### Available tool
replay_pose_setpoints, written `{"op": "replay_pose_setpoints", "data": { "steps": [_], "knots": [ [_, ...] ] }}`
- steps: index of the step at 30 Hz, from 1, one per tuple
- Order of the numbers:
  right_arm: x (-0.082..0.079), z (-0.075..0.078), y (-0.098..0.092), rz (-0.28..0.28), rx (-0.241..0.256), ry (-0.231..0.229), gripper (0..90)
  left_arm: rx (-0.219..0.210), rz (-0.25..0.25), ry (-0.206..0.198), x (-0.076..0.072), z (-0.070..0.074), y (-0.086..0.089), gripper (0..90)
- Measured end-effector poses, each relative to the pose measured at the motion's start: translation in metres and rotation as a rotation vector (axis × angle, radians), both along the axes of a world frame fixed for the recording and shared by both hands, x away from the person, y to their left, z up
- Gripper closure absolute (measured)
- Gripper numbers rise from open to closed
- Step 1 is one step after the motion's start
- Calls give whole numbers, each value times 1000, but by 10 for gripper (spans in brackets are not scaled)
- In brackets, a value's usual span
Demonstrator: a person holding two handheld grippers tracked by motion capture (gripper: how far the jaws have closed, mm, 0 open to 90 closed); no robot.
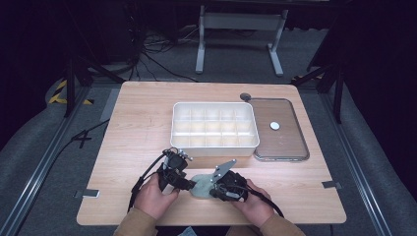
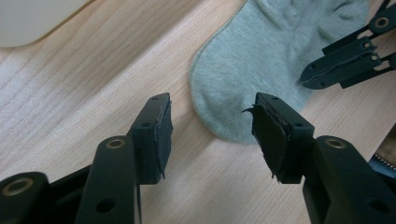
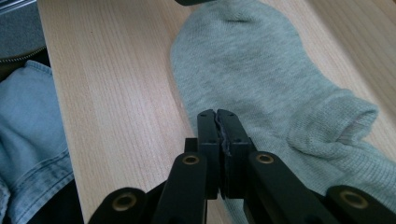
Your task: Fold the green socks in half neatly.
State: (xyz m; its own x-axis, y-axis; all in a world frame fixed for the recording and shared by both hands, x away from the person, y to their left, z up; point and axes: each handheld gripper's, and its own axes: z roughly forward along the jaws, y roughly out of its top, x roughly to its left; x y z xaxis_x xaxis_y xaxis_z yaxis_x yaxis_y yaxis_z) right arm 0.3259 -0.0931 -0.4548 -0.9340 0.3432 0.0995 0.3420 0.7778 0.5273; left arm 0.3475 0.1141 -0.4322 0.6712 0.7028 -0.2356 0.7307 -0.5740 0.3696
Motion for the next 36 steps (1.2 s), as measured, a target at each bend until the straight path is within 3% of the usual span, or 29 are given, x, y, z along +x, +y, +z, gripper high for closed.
{"op": "replay_pose_setpoints", "data": {
  "steps": [4, 11, 16, 19, 21, 26, 34, 36],
  "knots": [
    [-1, 0, 0, 2, -5, -13, 889, 48, -19, 5, 0, -8, -6, 463],
    [-2, 0, 0, 6, -5, -20, 889, 47, -39, 43, 2, -12, -12, 498],
    [-3, 0, 0, 5, -4, -29, 889, 37, -49, 51, 1, -13, -16, 574],
    [-3, -1, 0, 5, 0, -33, 890, 26, -64, 62, 1, -12, -18, 696],
    [-3, -1, -1, 8, 1, -30, 890, 16, -72, 54, 0, -10, -19, 784],
    [-2, -1, -1, -3, 8, -17, 889, -46, -91, 27, -4, 4, -20, 816],
    [-2, 0, -1, -8, 6, -20, 889, -36, -124, -2, -8, 10, -35, 817],
    [-2, 1, -3, -12, 3, -27, 890, -13, -136, -4, -9, 11, -38, 817]
  ]
}}
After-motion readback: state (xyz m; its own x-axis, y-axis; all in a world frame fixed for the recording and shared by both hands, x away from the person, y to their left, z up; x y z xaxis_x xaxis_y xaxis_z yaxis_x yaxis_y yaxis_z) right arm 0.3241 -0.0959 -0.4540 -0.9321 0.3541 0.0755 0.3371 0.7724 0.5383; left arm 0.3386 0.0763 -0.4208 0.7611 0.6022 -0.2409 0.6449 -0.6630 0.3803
